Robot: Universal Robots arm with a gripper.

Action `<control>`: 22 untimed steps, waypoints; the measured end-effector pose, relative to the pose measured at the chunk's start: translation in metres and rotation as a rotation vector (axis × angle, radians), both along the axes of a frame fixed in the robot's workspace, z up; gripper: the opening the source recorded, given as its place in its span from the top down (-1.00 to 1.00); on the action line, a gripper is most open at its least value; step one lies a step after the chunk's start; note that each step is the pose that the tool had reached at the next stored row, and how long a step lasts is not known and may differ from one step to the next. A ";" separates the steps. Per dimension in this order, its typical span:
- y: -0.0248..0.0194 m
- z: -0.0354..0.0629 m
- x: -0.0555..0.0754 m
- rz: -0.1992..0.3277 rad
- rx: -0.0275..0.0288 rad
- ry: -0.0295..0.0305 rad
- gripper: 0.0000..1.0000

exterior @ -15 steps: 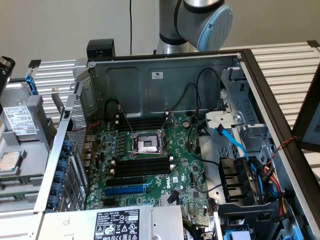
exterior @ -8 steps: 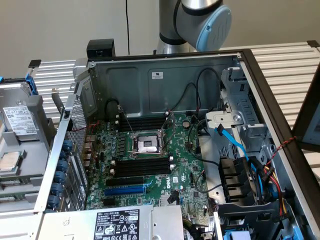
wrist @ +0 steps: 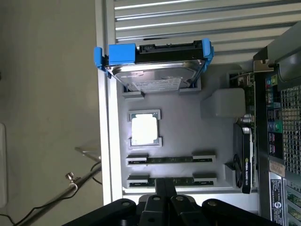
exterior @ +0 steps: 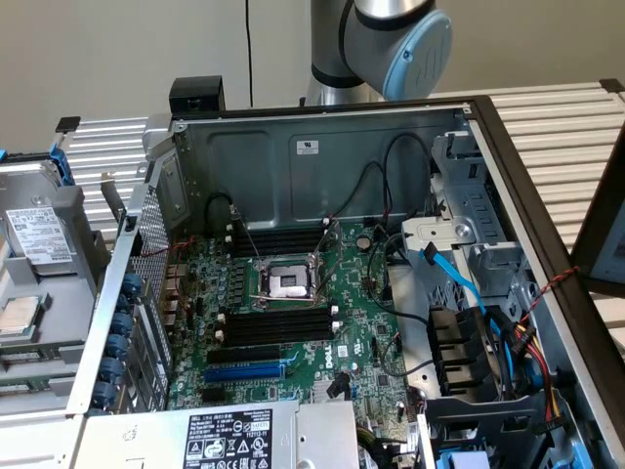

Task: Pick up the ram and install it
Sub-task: 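Pick up the ram and move it above insertion slot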

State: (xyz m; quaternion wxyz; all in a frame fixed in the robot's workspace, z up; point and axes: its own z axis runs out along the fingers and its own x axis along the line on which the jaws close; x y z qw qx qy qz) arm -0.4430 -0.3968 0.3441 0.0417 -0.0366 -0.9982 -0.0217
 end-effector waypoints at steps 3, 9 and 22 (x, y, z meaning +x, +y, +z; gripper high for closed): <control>0.0000 0.0000 0.000 0.000 0.0000 0.0000 0.80; 0.0000 -0.0001 0.000 0.083 0.0000 0.0000 0.80; 0.0000 -0.0010 0.000 0.319 0.0000 0.0000 0.80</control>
